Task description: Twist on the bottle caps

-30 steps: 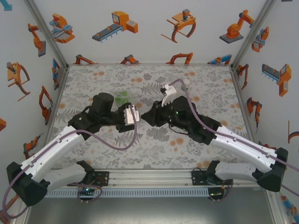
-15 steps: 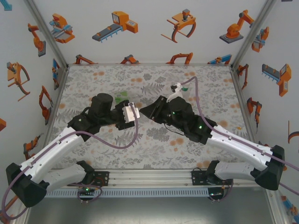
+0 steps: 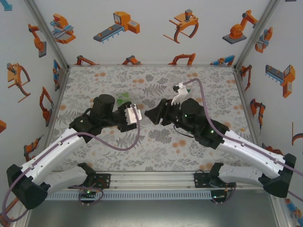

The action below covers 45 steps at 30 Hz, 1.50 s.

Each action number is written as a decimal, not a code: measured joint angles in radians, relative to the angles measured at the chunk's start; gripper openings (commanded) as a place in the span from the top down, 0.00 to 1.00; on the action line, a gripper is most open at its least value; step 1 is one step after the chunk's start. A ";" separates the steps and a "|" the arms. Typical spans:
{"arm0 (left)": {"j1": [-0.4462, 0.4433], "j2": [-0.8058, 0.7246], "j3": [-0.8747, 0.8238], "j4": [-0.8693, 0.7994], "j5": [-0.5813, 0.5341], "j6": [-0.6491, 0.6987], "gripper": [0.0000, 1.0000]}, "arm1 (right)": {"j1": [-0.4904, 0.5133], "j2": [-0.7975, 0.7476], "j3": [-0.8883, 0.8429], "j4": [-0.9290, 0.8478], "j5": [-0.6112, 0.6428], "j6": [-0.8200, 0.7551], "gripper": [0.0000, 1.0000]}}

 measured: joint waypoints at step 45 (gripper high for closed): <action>-0.008 0.227 0.204 -0.461 0.570 0.185 1.00 | -0.001 -0.017 0.098 -0.322 -0.619 -1.192 0.79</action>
